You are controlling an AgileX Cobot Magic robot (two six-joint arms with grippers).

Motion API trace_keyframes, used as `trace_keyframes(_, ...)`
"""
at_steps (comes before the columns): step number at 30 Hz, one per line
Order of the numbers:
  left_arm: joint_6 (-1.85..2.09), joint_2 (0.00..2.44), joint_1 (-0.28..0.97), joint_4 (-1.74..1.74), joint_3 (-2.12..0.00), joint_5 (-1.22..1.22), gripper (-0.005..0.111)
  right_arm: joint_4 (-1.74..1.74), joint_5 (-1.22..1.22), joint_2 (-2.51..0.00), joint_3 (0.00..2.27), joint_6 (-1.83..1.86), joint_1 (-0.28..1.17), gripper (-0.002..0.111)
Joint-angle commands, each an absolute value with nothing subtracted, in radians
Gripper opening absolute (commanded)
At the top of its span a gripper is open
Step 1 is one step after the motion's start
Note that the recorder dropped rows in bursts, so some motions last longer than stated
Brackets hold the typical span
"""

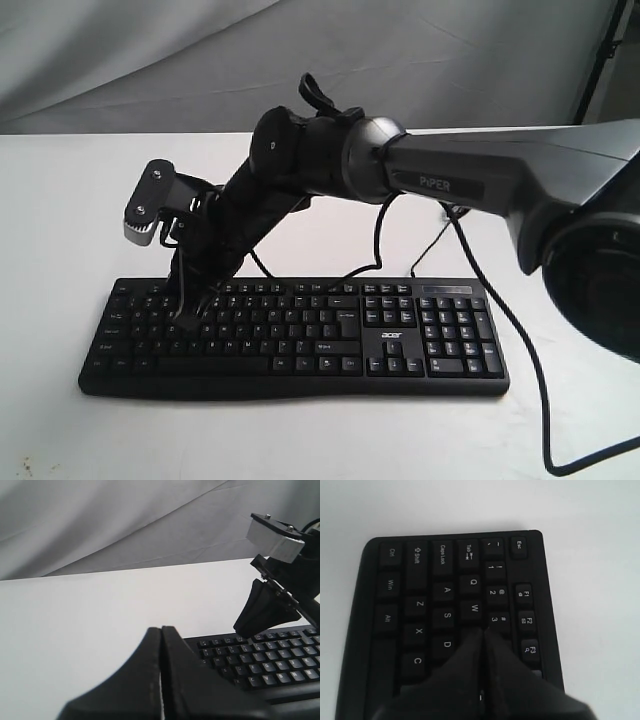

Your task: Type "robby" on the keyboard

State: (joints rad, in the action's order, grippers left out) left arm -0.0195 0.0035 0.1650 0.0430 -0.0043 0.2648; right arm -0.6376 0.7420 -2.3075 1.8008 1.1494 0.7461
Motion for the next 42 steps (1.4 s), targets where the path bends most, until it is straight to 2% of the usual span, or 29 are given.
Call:
trace_keyframes(1, -0.022, 0.0, 0.171, 0.048, 0.0, 0.259, 0.0, -0.646, 0.726, -2.32, 1.815, 1.148, 0.746, 0.0)
trace_keyframes(42, -0.022, 0.0, 0.171, 0.048, 0.0, 0.259, 0.0, -0.644, 0.713, -2.366, 1.817, 1.124, 0.749, 0.0)
